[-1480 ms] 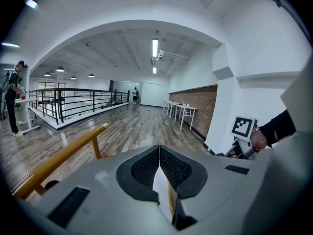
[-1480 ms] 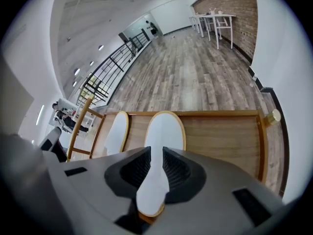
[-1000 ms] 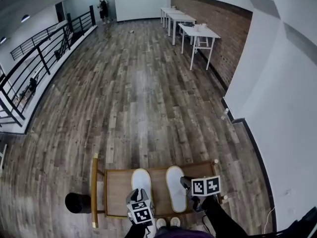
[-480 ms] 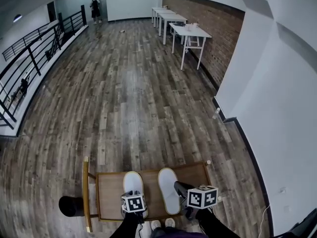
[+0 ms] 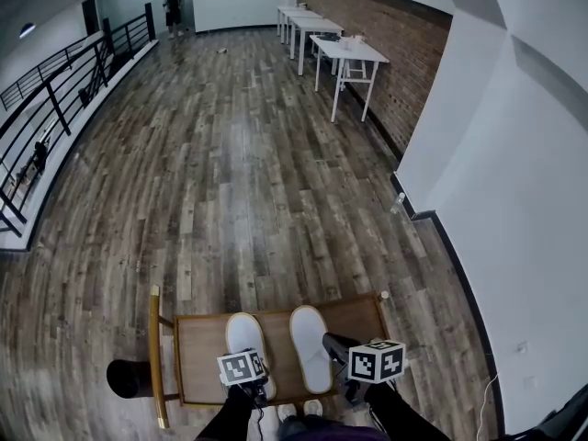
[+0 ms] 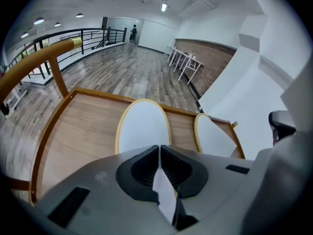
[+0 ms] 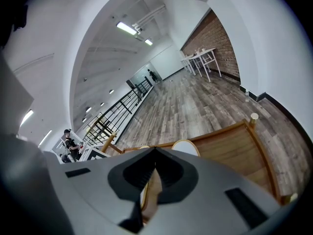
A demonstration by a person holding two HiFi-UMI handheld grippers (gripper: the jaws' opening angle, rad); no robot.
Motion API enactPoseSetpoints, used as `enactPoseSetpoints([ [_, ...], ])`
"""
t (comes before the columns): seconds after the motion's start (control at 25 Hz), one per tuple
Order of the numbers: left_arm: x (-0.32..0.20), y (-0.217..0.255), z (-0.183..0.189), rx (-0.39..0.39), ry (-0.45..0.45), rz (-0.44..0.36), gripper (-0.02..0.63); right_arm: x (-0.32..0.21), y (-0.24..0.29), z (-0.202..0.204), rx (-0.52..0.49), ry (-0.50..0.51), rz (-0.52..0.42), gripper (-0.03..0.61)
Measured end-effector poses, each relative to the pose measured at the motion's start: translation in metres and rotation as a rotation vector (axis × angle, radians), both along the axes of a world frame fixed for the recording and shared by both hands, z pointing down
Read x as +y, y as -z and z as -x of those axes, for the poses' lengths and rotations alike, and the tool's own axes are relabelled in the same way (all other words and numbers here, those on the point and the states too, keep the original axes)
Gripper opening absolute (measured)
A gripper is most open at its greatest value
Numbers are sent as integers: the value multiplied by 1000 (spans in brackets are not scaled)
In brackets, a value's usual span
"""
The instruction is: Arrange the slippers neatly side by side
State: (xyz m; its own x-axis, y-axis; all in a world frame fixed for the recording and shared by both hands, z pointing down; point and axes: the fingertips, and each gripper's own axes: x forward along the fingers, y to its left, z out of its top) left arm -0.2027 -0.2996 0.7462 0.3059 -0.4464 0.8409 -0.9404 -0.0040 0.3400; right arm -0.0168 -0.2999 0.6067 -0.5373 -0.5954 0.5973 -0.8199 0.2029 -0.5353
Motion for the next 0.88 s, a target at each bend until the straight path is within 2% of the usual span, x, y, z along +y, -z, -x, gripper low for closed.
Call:
enactPoseSetpoints([
  [0.12, 0, 3, -11, 82, 27, 27, 14, -2, 0, 1, -5, -5, -2, -2],
  [0.32, 3, 6, -29, 105, -5, 49, 14, -3, 4, 5, -12, -3, -10, -2],
  [0.6, 1, 3, -47, 202, 93, 89, 14, -4, 5, 2, -18, -9, -16, -2],
  [0.76, -1, 3, -59, 225, 96, 96, 14, -3, 5, 1, -21, -15, -15, -2],
  [0.88, -1, 2, -67, 207, 50, 95, 14, -4, 4, 1, -28, -21, -11, -2],
])
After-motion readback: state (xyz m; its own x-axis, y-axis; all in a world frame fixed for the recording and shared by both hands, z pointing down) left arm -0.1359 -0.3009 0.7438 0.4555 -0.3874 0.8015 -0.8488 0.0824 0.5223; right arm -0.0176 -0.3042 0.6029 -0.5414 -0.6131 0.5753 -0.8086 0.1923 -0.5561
